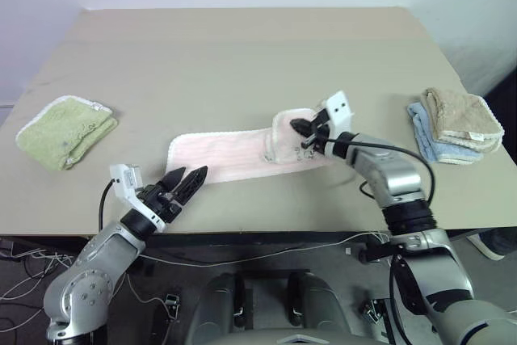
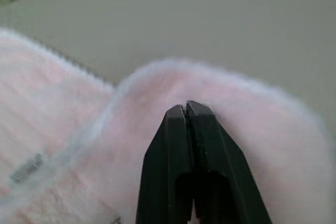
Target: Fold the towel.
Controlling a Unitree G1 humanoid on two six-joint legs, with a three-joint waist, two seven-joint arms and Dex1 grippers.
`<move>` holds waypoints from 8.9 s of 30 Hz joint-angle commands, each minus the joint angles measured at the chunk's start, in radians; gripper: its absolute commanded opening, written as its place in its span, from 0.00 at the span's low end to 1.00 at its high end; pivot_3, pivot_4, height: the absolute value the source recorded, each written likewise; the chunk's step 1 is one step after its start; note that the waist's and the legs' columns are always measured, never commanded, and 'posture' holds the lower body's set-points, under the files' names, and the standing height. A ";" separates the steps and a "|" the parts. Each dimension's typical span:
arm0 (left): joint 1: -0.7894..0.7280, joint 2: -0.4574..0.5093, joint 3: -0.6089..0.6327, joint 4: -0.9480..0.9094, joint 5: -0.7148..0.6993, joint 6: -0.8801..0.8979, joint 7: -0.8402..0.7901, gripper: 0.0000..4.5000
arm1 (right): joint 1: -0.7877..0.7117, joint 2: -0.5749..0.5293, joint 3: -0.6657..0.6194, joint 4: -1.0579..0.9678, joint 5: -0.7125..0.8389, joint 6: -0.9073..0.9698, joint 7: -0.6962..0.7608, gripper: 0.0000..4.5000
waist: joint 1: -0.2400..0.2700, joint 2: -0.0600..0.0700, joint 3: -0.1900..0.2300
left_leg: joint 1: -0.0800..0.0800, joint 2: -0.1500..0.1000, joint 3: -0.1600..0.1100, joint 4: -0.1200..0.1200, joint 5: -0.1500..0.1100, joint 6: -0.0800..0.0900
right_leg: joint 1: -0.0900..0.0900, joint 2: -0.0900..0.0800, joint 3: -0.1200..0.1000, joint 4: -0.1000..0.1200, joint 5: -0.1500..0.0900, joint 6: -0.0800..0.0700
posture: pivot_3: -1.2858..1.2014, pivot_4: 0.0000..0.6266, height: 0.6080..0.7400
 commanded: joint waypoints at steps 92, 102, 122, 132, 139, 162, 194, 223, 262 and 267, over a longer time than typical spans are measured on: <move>-0.613 0.241 -0.607 0.203 0.497 -0.108 -0.228 0.00 | 0.172 -0.099 -0.201 -0.484 0.096 -0.008 -0.050 0.00 | 0.019 -0.001 -0.001 | -0.001 0.001 0.000 -0.004 0.002 -0.004 | -0.002 0.001 -0.001 -0.006 0.001 -0.001 | 0.52 0.24 1.00; -0.548 0.201 -0.436 0.121 0.334 -0.011 -0.295 0.68 | 0.151 -0.085 -0.168 -0.470 0.092 -0.004 -0.042 0.00 | 0.018 -0.001 -0.001 | -0.001 0.001 0.000 -0.003 0.002 -0.003 | -0.001 0.001 -0.001 -0.005 0.001 -0.001 | 0.52 0.24 1.00; -0.576 0.129 -0.335 0.366 0.552 -0.196 -0.224 0.38 | 0.043 0.099 0.051 -0.289 0.034 0.042 -0.018 0.00 | 0.021 -0.002 -0.001 | -0.001 0.000 -0.001 -0.002 0.002 -0.004 | 0.000 0.002 -0.001 -0.003 0.001 0.000 | 0.52 0.24 1.00; -0.533 0.161 -0.464 0.505 0.727 -0.254 -0.288 0.01 | 0.073 0.124 0.142 -0.062 -0.111 -0.042 -0.022 0.00 | 0.010 -0.002 -0.002 | 0.000 0.001 0.000 -0.002 0.002 -0.004 | 0.000 0.002 -0.002 -0.003 0.001 0.000 | 0.52 0.24 1.00; -0.519 0.110 -0.341 0.490 0.620 -0.270 -0.310 0.01 | 0.112 0.118 0.093 -0.165 -0.066 -0.070 0.008 0.00 | 0.001 -0.001 -0.002 | 0.006 0.001 -0.001 -0.003 0.002 -0.004 | 0.006 0.001 -0.001 -0.003 0.001 0.000 | 0.52 0.24 1.00; -0.593 0.114 0.112 0.613 0.003 0.484 -0.030 0.99 | 0.183 -0.042 -0.067 -0.492 0.034 -0.010 0.026 0.00 | -0.001 -0.003 -0.002 | 0.006 0.000 -0.002 -0.002 0.002 -0.004 | 0.006 0.001 -0.002 -0.002 0.001 0.000 | 0.52 0.24 1.00; -0.594 -0.093 0.131 0.553 -0.076 0.668 0.097 0.01 | 0.188 -0.059 -0.083 -0.518 0.036 0.001 -0.014 0.00 | 0.023 -0.003 -0.002 | 0.007 -0.001 -0.002 -0.002 0.002 -0.004 | 0.007 0.000 -0.002 -0.001 0.001 0.000 | 0.52 0.24 1.00; -0.788 0.457 0.475 1.019 0.086 -0.009 0.019 0.01 | 0.201 -0.061 -0.084 -0.533 0.035 0.002 -0.021 0.00 | -0.007 -0.006 0.000 | 0.007 0.000 0.000 -0.005 0.002 -0.005 | 0.005 0.001 -0.001 -0.004 0.001 0.000 | 0.52 0.24 1.00; -0.264 0.194 -0.018 0.284 0.363 -0.208 -0.115 0.99 | 0.164 0.004 -0.053 -0.446 0.015 -0.023 -0.017 0.00 | -0.003 -0.012 0.000 | 0.006 0.000 -0.002 -0.008 -0.001 -0.007 | 0.003 -0.005 0.001 -0.005 0.001 -0.007 | 0.52 0.24 1.00; -0.369 0.190 -0.160 0.403 0.591 -0.432 -0.142 0.99 | 0.169 0.030 -0.089 -0.400 0.002 -0.032 -0.095 0.00 | -0.002 -0.012 -0.001 | 0.004 0.000 -0.001 -0.009 0.000 -0.009 | 0.000 -0.004 0.000 -0.005 0.003 -0.005 | 0.52 0.24 1.00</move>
